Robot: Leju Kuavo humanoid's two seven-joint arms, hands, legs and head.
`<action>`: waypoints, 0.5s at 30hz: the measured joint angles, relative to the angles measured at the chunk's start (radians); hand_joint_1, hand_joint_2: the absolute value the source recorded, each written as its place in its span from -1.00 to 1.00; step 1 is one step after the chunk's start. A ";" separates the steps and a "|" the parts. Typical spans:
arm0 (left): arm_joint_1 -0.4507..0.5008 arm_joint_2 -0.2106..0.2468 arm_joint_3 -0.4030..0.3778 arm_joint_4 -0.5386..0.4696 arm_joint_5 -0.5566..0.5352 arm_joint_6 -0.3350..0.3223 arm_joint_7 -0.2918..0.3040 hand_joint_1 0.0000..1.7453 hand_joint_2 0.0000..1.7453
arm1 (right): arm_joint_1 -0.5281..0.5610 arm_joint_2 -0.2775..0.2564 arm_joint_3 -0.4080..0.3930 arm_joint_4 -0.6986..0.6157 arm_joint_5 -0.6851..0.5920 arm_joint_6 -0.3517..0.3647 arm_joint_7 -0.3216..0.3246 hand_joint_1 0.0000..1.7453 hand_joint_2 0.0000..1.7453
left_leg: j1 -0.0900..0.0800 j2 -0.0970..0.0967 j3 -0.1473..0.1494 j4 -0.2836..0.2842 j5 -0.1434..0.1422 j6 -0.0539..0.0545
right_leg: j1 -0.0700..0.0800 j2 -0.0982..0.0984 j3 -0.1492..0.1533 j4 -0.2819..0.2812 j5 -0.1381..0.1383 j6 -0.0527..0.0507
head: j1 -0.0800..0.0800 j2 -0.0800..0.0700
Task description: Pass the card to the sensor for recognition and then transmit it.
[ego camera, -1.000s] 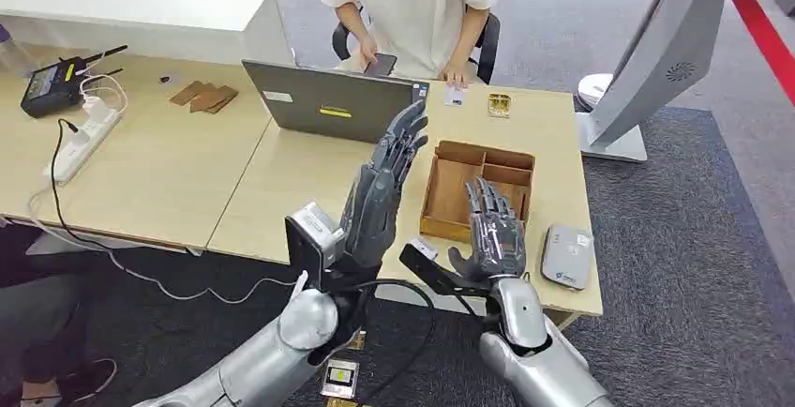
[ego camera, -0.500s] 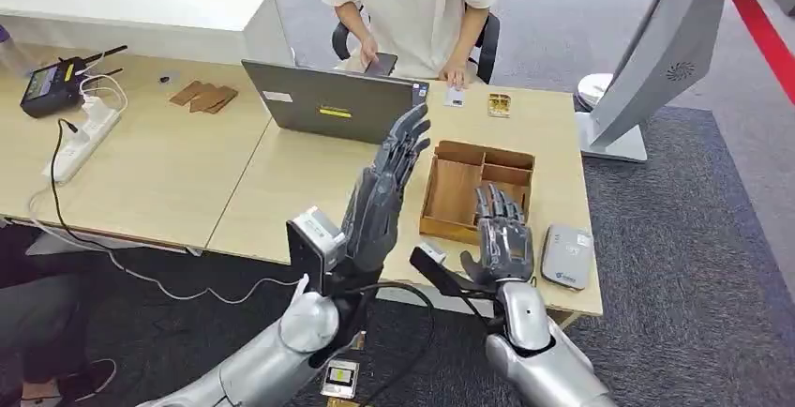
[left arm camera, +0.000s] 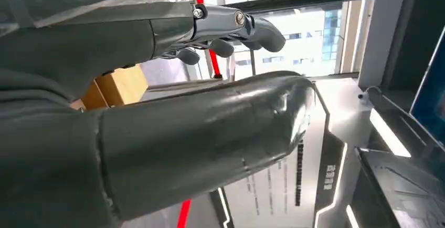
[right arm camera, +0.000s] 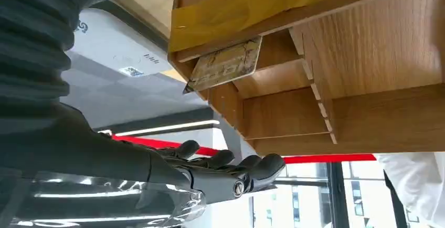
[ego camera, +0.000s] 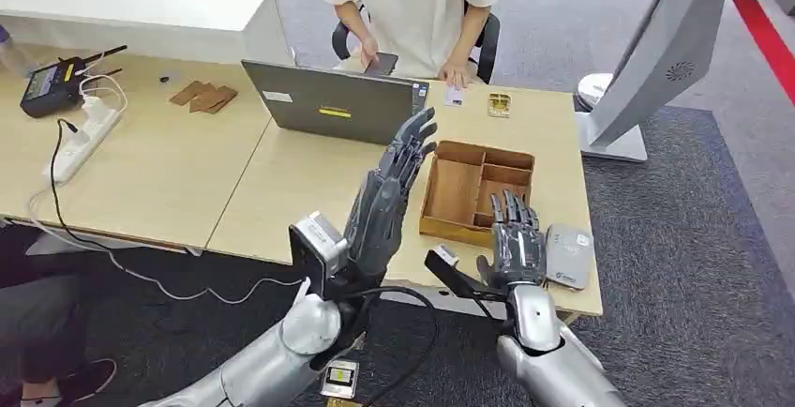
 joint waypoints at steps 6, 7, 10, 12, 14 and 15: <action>0.000 -0.004 0.000 0.002 0.003 -0.006 -0.005 -1.00 -1.00 | -0.001 0.003 0.000 0.017 -0.005 -0.007 -0.011 -1.00 1.00 | 0.000 0.000 0.000 0.000 0.000 0.000 | 0.000 0.000 0.000 0.000 0.000 0.000 | 0.000 0.000; 0.000 -0.005 0.000 0.002 0.005 -0.006 -0.005 -1.00 -1.00 | -0.001 0.003 0.000 0.018 -0.006 -0.008 -0.012 -1.00 1.00 | 0.000 0.000 0.000 0.000 0.000 0.000 | 0.000 0.000 0.000 0.000 0.000 0.000 | 0.000 0.000; 0.000 -0.005 0.000 0.003 0.008 -0.008 -0.013 -1.00 -1.00 | -0.005 0.004 0.000 0.023 -0.012 -0.013 -0.019 -1.00 1.00 | 0.000 0.000 0.000 0.000 0.000 0.000 | 0.000 0.000 0.000 0.000 0.000 0.000 | 0.000 0.000; 0.000 -0.005 0.000 0.003 0.011 -0.008 -0.018 -1.00 -1.00 | -0.010 0.005 0.000 0.027 -0.018 -0.018 -0.024 -1.00 1.00 | 0.000 0.000 0.000 0.000 0.000 0.000 | 0.000 0.000 0.000 0.000 0.000 0.000 | 0.000 0.000; 0.000 -0.005 0.000 0.005 0.016 -0.008 -0.022 -1.00 -1.00 | -0.015 0.006 0.000 0.032 -0.023 -0.022 -0.031 -1.00 1.00 | 0.000 0.000 0.000 0.000 0.000 0.000 | 0.000 0.000 0.000 0.000 0.000 0.000 | 0.000 0.000; 0.000 -0.005 0.000 0.006 0.018 -0.008 -0.024 -1.00 -1.00 | -0.018 0.007 0.000 0.035 -0.023 -0.024 -0.032 -1.00 1.00 | 0.000 0.000 0.000 0.000 0.000 0.000 | 0.000 0.000 0.000 0.000 0.000 0.000 | 0.000 0.000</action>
